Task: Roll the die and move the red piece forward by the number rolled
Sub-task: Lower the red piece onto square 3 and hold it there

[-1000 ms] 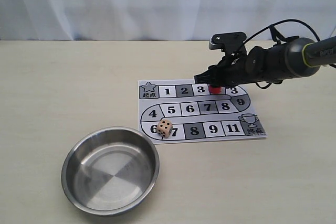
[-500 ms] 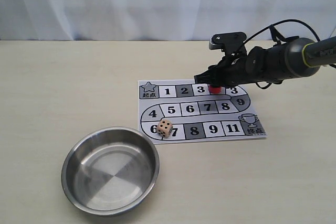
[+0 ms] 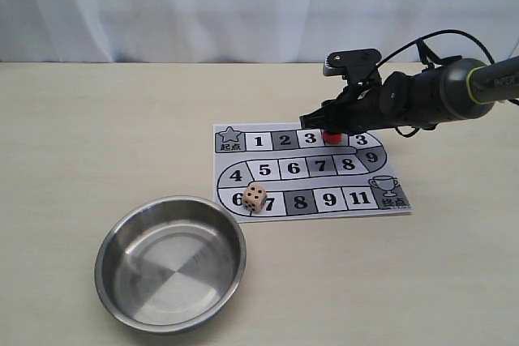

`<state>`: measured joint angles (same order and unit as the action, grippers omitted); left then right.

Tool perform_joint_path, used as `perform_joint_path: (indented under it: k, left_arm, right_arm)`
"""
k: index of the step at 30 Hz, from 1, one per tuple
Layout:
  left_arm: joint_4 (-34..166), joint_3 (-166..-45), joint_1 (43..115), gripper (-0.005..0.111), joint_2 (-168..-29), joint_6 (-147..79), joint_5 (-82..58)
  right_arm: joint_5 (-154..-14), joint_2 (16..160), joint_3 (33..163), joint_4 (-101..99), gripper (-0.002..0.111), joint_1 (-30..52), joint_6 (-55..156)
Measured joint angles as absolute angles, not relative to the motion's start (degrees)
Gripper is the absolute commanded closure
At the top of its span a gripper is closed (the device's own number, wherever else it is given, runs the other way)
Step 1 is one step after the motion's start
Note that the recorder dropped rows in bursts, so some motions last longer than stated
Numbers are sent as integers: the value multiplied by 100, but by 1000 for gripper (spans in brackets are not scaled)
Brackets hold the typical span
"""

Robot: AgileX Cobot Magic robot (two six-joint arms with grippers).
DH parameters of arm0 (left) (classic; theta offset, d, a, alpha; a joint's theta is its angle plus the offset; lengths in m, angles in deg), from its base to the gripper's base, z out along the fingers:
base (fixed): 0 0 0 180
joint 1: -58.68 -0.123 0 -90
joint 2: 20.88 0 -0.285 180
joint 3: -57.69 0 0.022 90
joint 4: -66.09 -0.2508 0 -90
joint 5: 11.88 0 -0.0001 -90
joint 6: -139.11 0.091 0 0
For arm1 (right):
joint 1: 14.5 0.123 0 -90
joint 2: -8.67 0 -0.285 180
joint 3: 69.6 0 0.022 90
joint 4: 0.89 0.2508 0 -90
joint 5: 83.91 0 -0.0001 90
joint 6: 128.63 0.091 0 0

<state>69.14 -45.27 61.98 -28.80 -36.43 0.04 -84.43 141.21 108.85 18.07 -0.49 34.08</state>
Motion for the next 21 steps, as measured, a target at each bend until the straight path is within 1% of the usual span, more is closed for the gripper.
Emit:
perform_joint_path:
  k: [10, 11, 12, 16, 18, 21]
  left_arm:
    - [6914, -4527, 6198, 107, -2880, -3643, 4]
    - [6914, -4527, 6198, 107, -2880, -3643, 4]
    - [6914, -4527, 6198, 107, -2880, -3643, 4]
    - [6914, -4527, 6198, 107, -2880, -3643, 4]
    - [6914, -4527, 6198, 107, -2880, -3643, 4]
    - [6914, -4527, 6198, 107, -2880, -3643, 4]
  right_arm:
    - [-8443, 14121, 10885, 1807, 79, -49, 3408]
    - [-8443, 14121, 10885, 1807, 78, -49, 3408]
    - [-8443, 14121, 10885, 1807, 75, -49, 3408]
    - [-8443, 14121, 10885, 1807, 55, -49, 3408]
    - [-8443, 14121, 10885, 1807, 49, -49, 3408]
    - [-8443, 14121, 10885, 1807, 43, -49, 3408]
